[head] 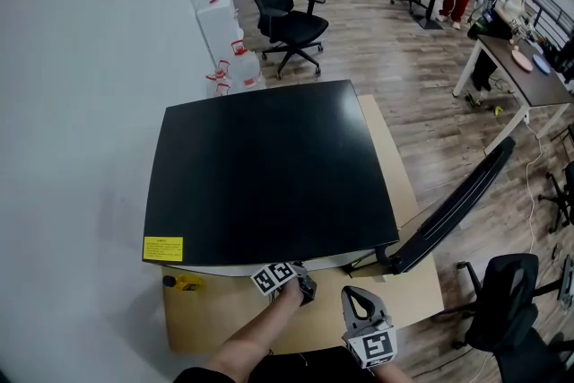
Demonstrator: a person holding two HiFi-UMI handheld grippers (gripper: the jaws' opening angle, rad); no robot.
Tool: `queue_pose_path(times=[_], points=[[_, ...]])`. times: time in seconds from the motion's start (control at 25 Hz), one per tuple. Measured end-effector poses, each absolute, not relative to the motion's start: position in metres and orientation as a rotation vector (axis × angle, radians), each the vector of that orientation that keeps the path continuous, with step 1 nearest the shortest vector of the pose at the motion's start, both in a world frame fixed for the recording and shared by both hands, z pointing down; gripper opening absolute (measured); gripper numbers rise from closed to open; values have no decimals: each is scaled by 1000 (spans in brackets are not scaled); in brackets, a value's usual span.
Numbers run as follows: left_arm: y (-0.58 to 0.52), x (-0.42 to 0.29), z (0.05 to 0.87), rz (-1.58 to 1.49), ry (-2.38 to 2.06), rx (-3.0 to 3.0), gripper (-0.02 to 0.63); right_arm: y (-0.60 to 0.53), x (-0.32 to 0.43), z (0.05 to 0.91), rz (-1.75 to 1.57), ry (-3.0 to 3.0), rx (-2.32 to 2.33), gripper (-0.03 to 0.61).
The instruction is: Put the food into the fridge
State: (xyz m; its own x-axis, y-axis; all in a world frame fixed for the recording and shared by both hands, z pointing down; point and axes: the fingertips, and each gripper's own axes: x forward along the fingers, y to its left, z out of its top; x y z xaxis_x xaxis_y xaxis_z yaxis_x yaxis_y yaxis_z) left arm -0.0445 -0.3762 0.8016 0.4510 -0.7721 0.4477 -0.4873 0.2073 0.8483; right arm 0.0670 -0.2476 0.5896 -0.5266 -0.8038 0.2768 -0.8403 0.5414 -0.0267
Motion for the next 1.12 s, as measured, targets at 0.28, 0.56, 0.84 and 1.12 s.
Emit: queue_pose_path(times=[0.28,0.56,0.84,1.12], points=[[-368,-34,813,21,-1234,1553,168,-242,72,591,229,-2541,1391,60],[-379,-47,790,174,-1371,1716,235,-232,72,595,247,-2536,1393,60],[-373,-49,788,299,-1396,1796,236,-233,73,589,279,-2535,1403,60],[-366,-59,797,361,-1391,1789,245,-226,68,586,293,-2569,1393,60]])
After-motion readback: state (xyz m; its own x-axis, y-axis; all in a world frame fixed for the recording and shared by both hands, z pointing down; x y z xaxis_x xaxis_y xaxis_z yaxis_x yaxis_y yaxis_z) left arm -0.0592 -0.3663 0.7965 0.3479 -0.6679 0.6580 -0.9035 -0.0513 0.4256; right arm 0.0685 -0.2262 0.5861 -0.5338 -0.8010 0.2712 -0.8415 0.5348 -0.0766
